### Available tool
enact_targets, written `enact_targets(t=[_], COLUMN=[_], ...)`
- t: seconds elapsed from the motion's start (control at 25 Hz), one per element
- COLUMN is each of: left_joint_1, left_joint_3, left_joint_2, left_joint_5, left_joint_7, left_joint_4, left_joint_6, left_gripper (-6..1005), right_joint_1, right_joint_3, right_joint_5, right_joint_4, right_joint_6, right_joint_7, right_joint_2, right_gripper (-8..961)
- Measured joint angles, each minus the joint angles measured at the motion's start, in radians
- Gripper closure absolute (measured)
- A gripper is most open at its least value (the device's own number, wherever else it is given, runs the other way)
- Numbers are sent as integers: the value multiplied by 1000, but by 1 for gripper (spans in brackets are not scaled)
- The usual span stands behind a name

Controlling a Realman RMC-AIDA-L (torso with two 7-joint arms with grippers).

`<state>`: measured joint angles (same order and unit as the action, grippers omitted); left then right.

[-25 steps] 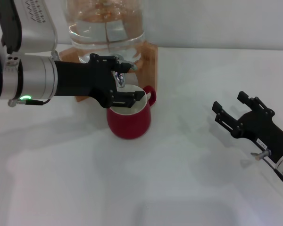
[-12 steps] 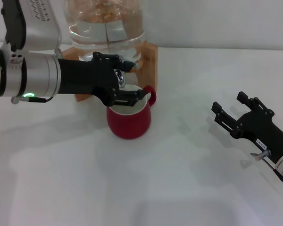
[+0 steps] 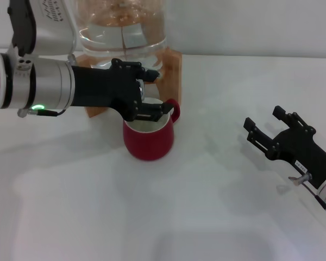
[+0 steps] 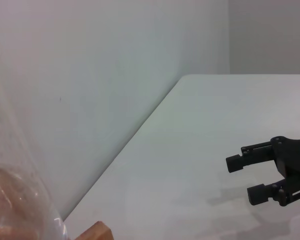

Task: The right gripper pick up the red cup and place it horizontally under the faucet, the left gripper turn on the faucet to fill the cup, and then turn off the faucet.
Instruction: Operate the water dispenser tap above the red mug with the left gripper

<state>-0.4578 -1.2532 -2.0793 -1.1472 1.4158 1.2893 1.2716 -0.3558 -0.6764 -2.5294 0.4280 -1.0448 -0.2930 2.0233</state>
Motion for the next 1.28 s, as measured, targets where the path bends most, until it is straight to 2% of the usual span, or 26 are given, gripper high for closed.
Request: enact_targets(t=[0.6,1.28], left_joint_1=[-3,-38], left_joint_3=[0,0], left_joint_2=[0,-1], left_joint_5=[0,1], left_joint_7=[2,17], left_joint_4=[0,-36], left_joint_6=[-22,-26], left_gripper=[242,243], right_joint_1=[0,1], right_joint_3=[0,0], right_joint_5=[-1,-1], right_joint_4=[0,0], right_joint_6=[-3,-12], right_joint_7=[0,-2], right_joint_2=[0,0], right_gripper=[151,150])
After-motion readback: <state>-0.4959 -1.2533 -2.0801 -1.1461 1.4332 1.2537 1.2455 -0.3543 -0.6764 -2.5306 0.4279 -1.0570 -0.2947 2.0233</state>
